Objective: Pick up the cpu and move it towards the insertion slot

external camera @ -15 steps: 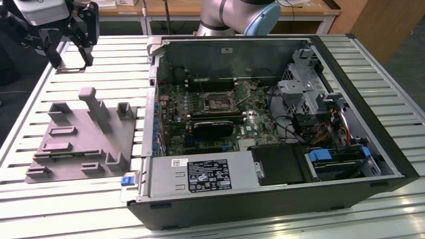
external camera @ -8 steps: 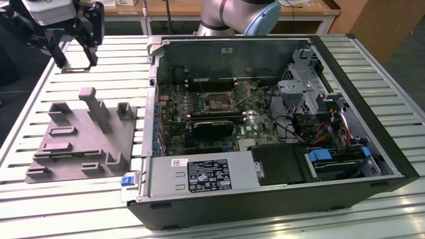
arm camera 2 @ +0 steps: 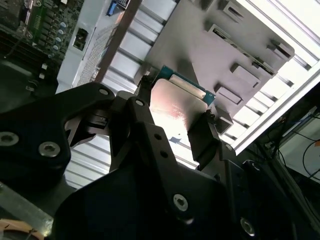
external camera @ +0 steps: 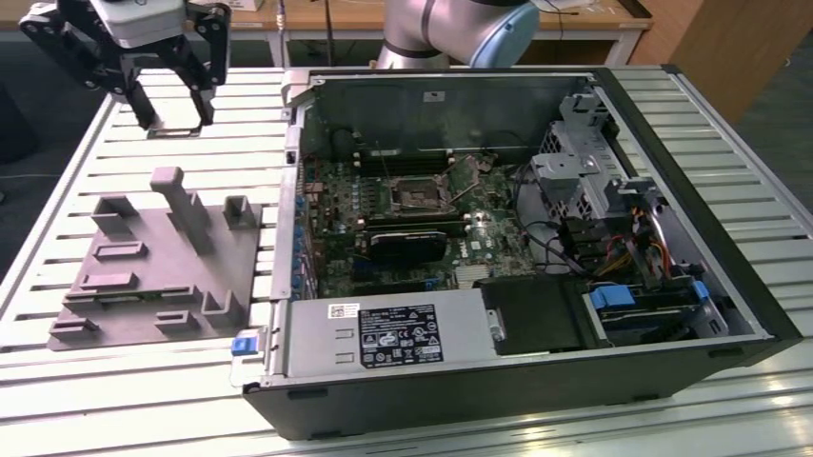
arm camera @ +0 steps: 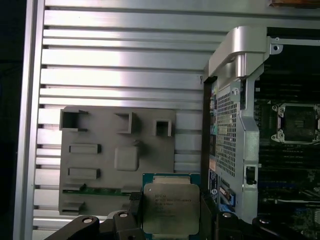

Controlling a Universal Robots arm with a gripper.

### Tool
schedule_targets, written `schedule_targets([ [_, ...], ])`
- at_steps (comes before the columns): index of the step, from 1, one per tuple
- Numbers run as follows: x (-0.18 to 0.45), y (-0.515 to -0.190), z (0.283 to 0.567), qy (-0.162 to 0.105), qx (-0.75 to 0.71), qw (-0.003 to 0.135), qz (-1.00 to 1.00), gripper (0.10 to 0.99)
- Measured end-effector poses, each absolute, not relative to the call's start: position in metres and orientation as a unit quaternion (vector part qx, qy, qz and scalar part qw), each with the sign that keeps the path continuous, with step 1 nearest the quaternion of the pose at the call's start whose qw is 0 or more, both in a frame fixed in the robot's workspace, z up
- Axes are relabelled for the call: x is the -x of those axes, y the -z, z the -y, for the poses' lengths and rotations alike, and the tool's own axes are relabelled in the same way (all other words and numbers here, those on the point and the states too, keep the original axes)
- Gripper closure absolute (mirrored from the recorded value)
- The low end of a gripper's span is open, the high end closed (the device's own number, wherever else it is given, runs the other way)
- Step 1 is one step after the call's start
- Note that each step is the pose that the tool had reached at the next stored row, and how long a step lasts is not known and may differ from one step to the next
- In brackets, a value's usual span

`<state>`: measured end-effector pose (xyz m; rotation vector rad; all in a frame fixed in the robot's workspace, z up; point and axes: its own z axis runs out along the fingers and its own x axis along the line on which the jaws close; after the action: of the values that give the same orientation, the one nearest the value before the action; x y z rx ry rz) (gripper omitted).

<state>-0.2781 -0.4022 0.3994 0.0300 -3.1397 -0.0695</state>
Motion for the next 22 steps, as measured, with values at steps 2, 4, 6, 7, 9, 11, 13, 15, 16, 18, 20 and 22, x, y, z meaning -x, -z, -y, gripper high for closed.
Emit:
schedule_targets([
  [2, 0.273, -0.399, 0.402, 0.022, -0.010, 0.000, 1.000, 0.541],
  [4, 0.268, -0.399, 0.402, 0.022, -0.010, 0.000, 1.000, 0.541],
  [6, 0.263, -0.399, 0.402, 0.022, -0.010, 0.000, 1.000, 0.541],
  [7, 0.260, -0.399, 0.402, 0.022, -0.010, 0.000, 1.000, 0.541],
  [9, 0.256, -0.399, 0.402, 0.022, -0.010, 0.000, 1.000, 0.541],
  [11, 0.252, -0.399, 0.402, 0.022, -0.010, 0.000, 1.000, 0.541],
  [13, 0.248, -0.399, 0.402, 0.022, -0.010, 0.000, 1.000, 0.541],
  [15, 0.245, -0.399, 0.401, 0.022, -0.010, 0.000, 1.000, 0.541],
  [16, 0.243, -0.399, 0.401, 0.022, -0.010, 0.000, 1.000, 0.541],
  [18, 0.240, -0.399, 0.401, 0.022, -0.010, 0.000, 1.000, 0.541],
  [20, 0.237, -0.399, 0.401, 0.022, -0.010, 0.000, 1.000, 0.541],
  [22, 0.233, -0.399, 0.401, 0.022, -0.010, 0.000, 1.000, 0.541],
])
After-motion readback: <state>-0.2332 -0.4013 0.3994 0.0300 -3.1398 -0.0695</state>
